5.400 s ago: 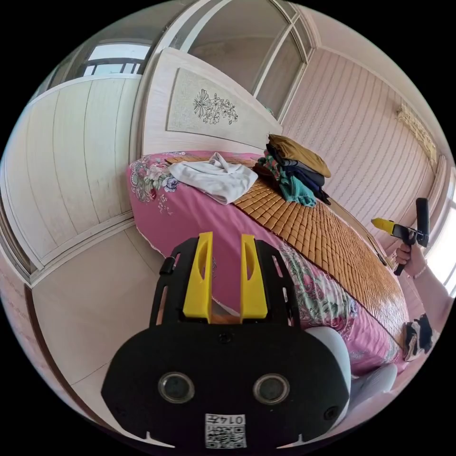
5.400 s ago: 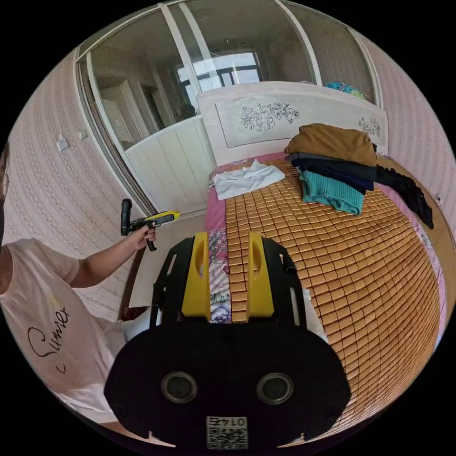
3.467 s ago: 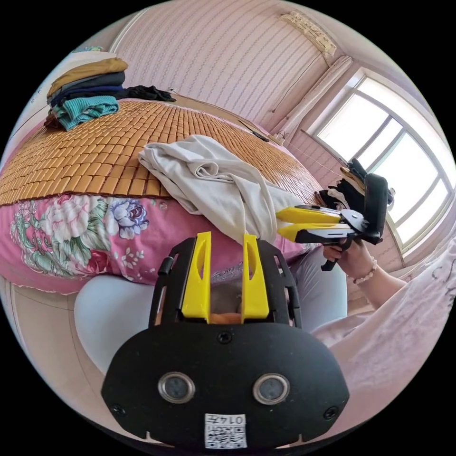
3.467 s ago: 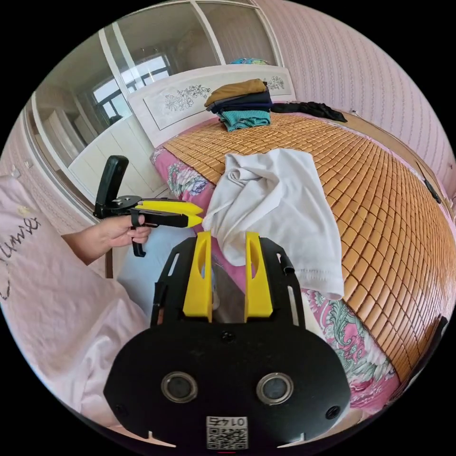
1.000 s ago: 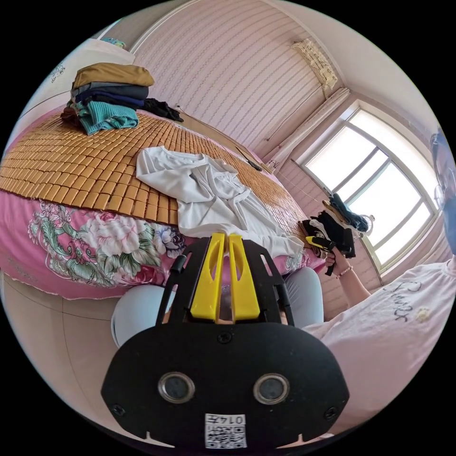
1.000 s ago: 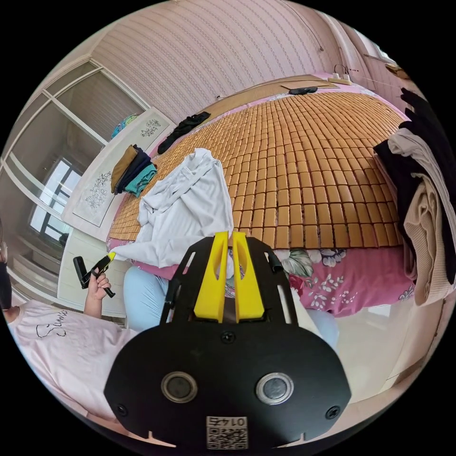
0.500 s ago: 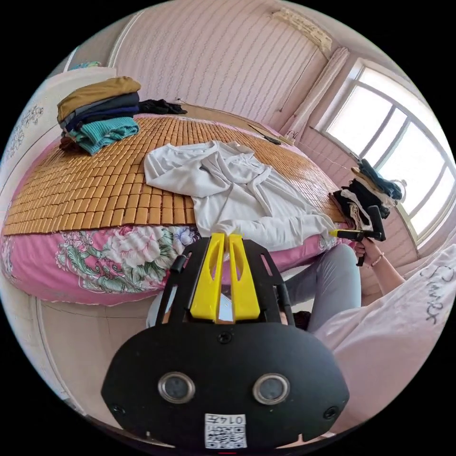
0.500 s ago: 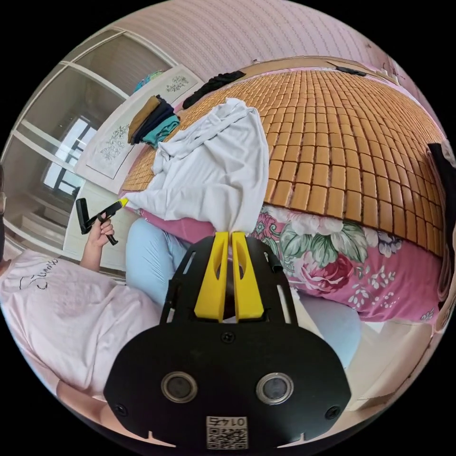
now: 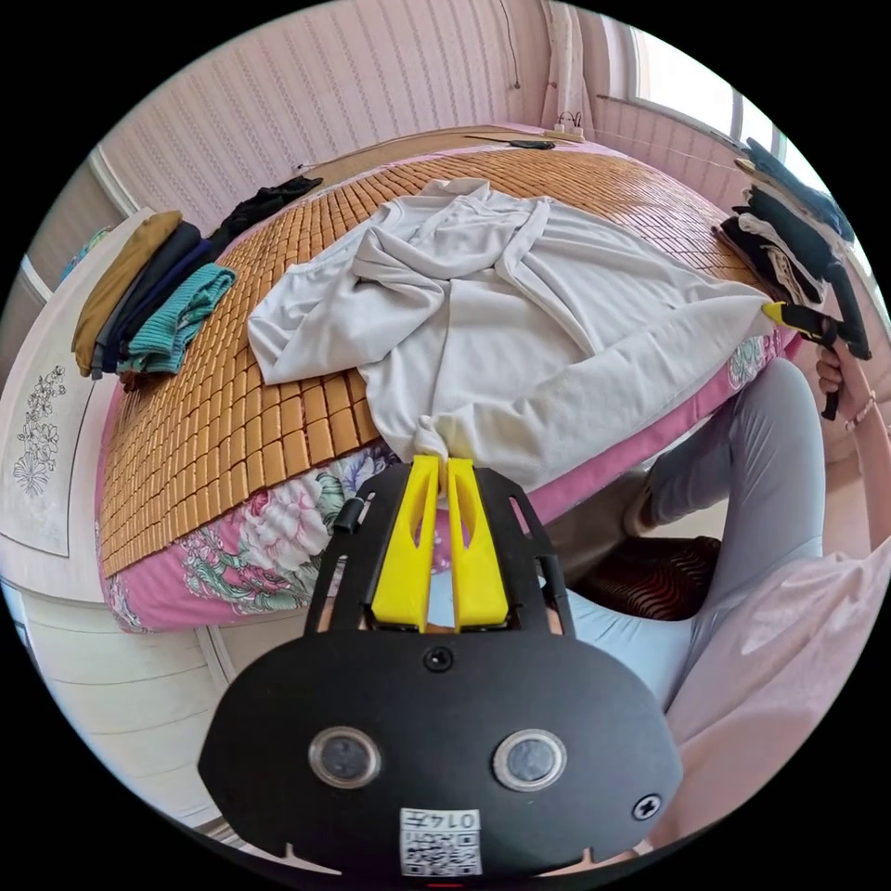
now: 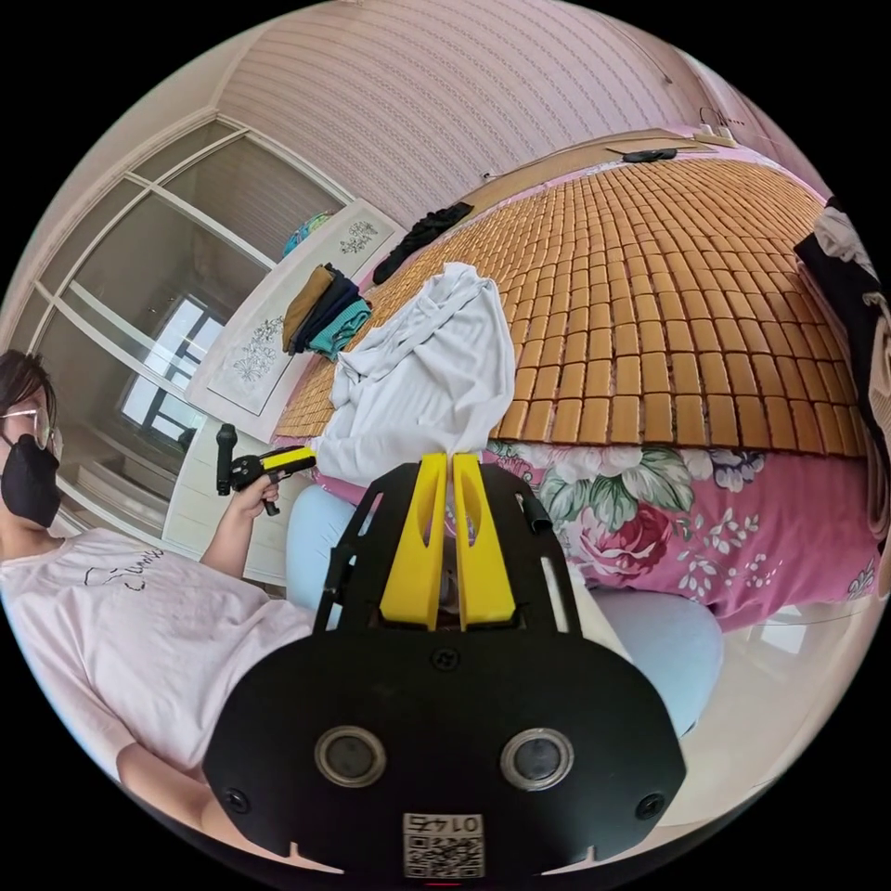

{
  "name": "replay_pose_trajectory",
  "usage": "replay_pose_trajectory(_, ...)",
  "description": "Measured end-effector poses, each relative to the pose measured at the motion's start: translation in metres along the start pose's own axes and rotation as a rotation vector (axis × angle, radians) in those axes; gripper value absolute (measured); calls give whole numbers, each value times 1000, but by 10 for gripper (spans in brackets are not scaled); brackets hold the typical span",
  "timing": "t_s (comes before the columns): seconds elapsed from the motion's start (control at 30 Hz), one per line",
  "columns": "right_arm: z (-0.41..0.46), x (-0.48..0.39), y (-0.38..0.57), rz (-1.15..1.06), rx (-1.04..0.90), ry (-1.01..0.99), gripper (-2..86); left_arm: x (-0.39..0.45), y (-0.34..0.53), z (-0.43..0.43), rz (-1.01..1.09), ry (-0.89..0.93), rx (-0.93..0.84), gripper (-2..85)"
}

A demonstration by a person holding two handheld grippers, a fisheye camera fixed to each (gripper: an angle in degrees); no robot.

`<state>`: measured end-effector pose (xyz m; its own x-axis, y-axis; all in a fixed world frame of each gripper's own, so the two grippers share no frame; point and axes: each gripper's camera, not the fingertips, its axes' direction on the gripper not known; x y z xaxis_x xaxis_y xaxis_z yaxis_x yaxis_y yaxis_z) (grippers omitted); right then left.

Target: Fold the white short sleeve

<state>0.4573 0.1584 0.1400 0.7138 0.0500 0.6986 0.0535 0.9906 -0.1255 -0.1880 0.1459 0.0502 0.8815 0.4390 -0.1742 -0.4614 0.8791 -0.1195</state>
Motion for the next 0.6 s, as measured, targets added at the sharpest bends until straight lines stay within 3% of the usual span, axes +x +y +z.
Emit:
replay_pose_trajectory(0.17,-12,9,3,11,-3,-16,3,-13,3,-6,-32,82,-23,-9)
replay_pose_trajectory(0.37,-27,16,10,54,-21,-13,2,-14,22,-20,17,38,23,-5)
replay_pose_trajectory(0.6,-86,8,23,2,102,-65,3,-33,56,-65,-26,54,89,-5)
